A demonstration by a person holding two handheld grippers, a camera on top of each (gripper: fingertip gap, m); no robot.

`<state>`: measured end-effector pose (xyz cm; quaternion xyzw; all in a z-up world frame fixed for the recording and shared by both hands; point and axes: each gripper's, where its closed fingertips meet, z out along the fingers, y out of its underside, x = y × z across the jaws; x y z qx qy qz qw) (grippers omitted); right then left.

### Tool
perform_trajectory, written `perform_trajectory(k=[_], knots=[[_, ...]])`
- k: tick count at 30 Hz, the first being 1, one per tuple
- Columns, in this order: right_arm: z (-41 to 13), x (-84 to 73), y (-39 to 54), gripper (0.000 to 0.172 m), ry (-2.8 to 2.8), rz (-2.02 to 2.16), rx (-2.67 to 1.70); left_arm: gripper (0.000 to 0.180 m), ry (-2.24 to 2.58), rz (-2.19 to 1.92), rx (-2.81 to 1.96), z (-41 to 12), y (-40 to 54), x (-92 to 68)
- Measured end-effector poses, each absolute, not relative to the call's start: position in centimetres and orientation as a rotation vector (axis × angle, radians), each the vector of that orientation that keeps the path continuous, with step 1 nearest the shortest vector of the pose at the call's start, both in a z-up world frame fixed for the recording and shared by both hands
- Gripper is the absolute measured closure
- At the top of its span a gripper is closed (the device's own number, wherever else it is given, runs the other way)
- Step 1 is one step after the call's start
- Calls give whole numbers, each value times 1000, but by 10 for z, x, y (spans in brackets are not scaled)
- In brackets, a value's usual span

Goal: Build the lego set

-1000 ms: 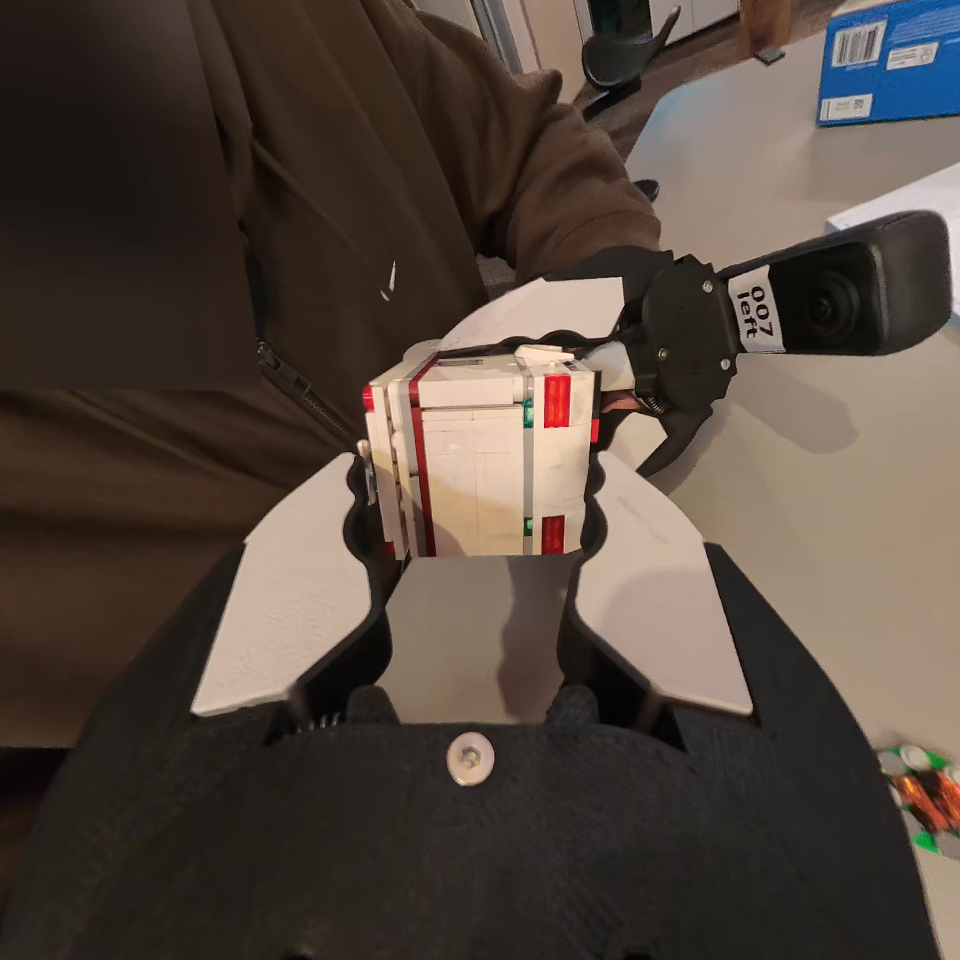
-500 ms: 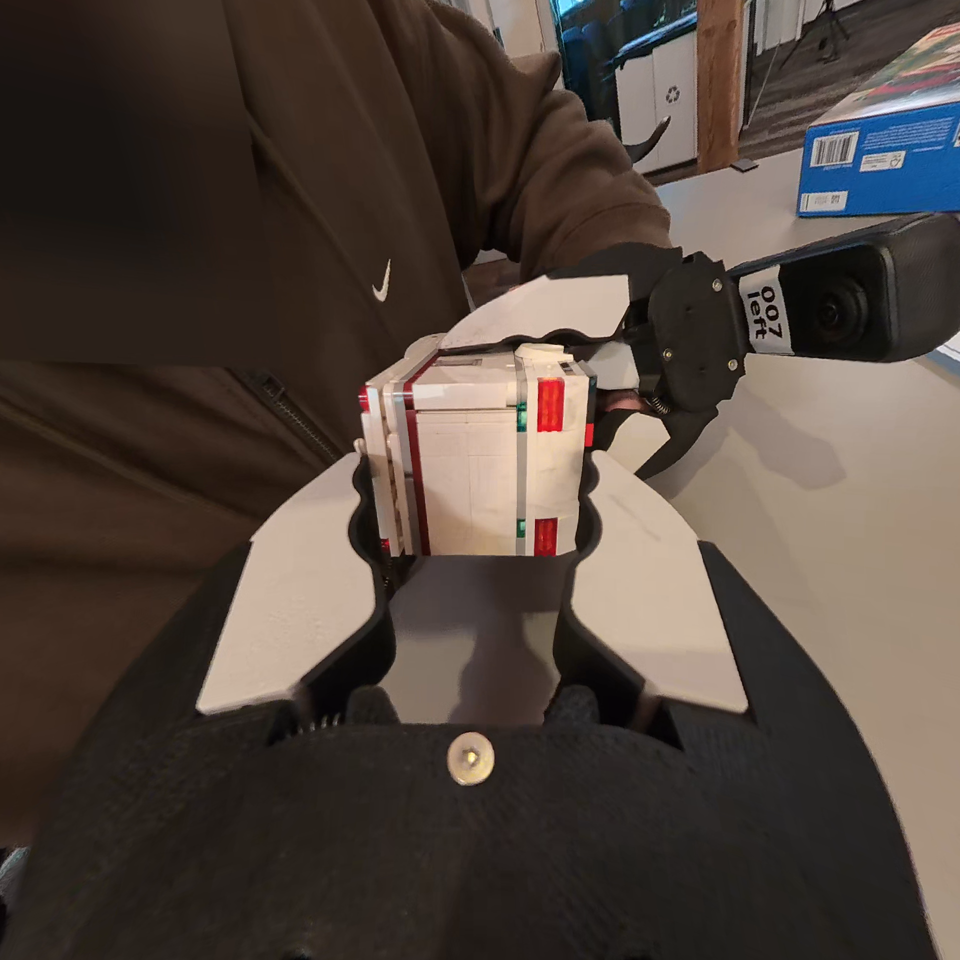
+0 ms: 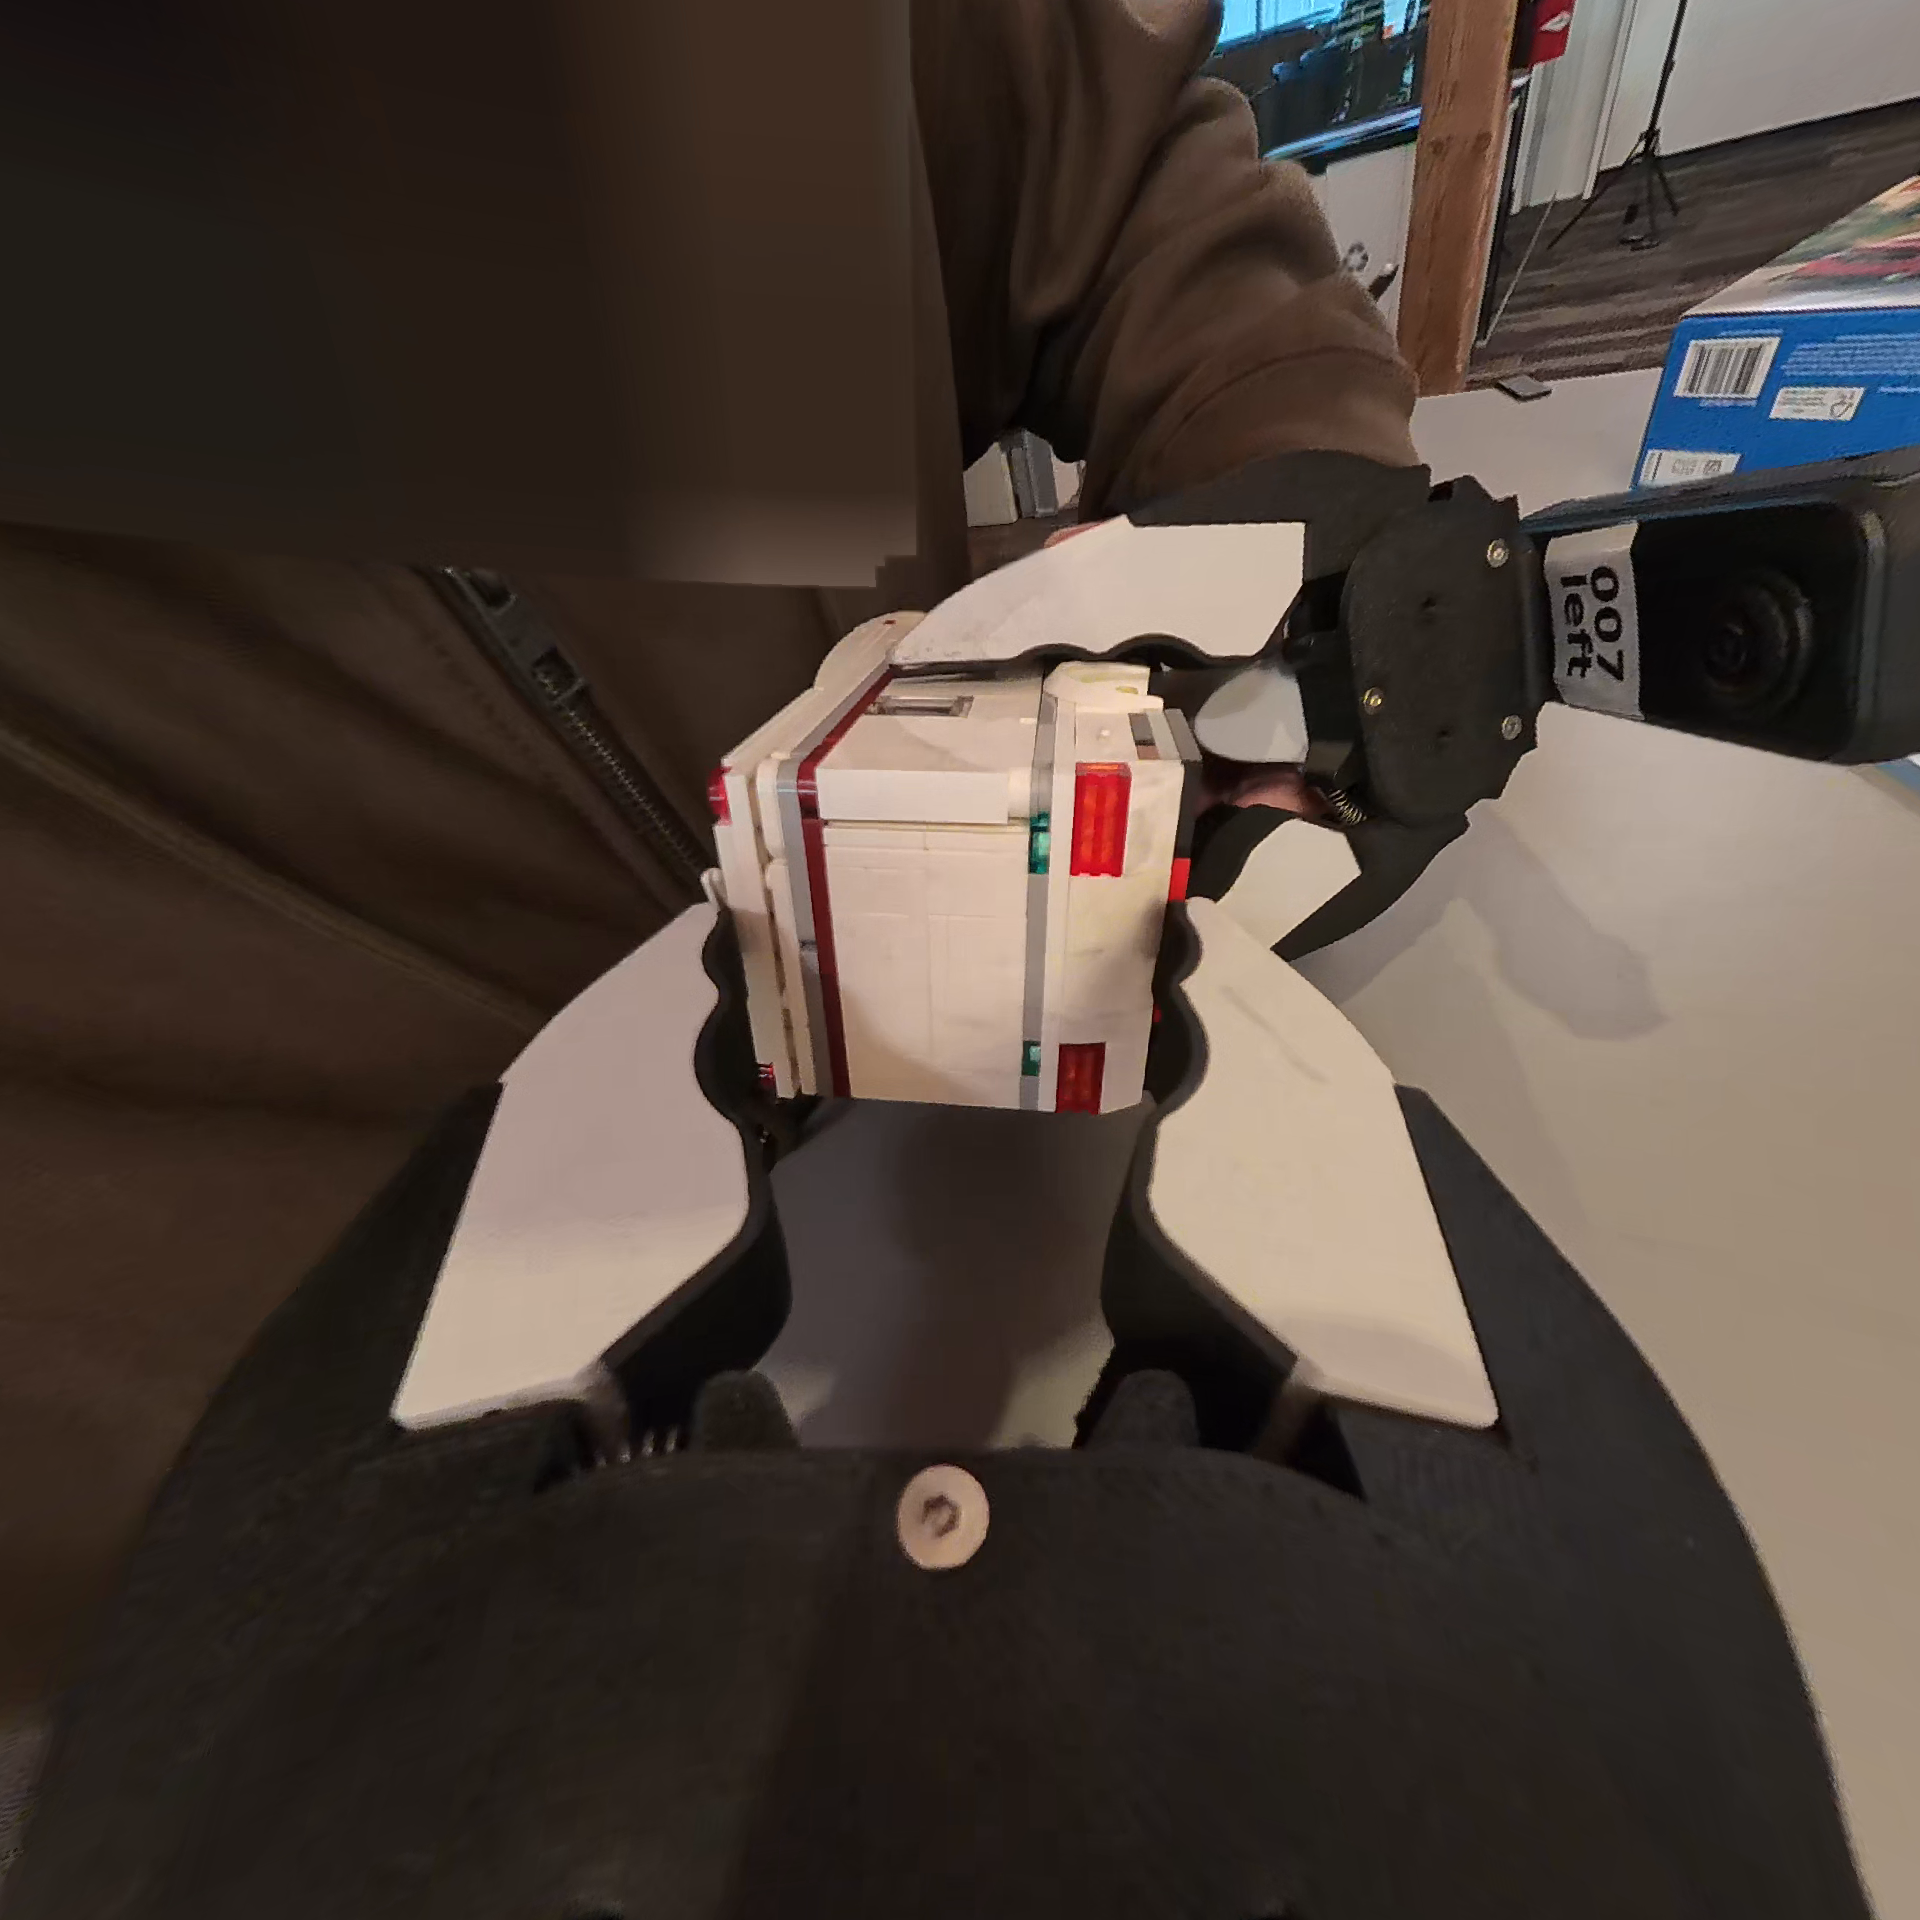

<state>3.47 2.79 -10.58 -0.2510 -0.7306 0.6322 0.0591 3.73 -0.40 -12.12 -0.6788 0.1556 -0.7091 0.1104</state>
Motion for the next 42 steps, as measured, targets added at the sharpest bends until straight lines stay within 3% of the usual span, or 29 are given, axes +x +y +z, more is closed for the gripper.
perform_trajectory(k=[18, 28, 34, 42], knots=[[-110, 41, 24, 96, -2167, 1914, -697, 94, 487, -2043, -2061, -124, -8, 42], [-97, 12, 71, 97, -1952, 1942, -958, 94, 189, -2149, -1843, -112, 25, 19], [-87, -3, 129, 98, -1582, 1772, -1356, 94, 27, -1828, -1551, -89, 73, -14], [-84, -22, 114, 93, -1307, 1805, -1688, 94, -214, -1359, -1359, -91, 120, -34]])
